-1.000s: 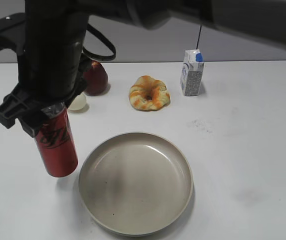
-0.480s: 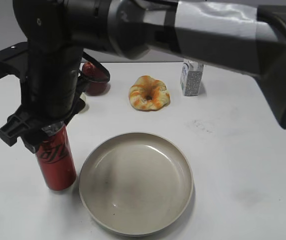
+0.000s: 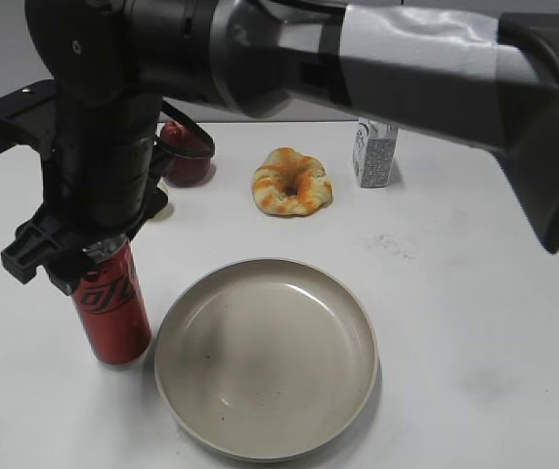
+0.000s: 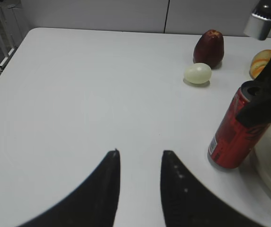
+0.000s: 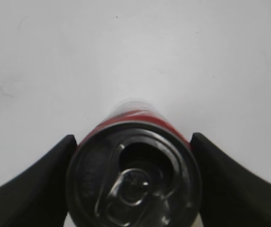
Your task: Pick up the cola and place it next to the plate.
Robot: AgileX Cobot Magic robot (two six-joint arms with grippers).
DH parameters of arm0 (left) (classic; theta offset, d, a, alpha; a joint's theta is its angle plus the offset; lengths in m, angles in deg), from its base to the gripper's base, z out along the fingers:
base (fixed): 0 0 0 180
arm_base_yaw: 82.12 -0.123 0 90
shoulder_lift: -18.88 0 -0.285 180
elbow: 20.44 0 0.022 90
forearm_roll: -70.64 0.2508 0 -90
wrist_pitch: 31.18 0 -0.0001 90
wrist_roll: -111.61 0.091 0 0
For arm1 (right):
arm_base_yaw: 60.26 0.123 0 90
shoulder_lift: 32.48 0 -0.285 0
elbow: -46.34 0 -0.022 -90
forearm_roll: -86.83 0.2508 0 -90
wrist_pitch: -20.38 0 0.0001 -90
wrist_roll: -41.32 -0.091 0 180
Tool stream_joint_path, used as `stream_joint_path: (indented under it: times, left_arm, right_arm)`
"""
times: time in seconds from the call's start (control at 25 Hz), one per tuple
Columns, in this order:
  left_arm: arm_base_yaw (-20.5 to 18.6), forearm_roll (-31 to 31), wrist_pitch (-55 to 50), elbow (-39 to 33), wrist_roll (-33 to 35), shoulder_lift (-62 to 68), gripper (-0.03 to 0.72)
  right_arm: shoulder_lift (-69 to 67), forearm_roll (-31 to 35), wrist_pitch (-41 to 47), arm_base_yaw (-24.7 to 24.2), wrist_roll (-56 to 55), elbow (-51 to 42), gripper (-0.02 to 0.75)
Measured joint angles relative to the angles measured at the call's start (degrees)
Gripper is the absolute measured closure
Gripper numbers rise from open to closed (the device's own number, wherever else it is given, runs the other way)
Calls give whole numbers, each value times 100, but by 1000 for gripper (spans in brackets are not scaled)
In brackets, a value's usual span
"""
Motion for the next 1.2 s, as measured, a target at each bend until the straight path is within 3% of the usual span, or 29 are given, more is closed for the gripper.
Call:
stream_joint_path:
  times: [0.44,0.76,1.04,1.2]
  left_arm:
    - [0,0,0,0,0,0,452]
    - [0,0,0,0,0,0,452]
    - [0,0,0,0,0,0,452]
    - [0,0,0,0,0,0,452]
  right_arm:
    - [24,282,28,0,234,0,109]
    - [1116,-713,330,-135,41,0,108]
    - [2600,-1218,1079,-909,-379,-178,108]
    - [3673,-1832,1154,-1682,-816,-1107,110]
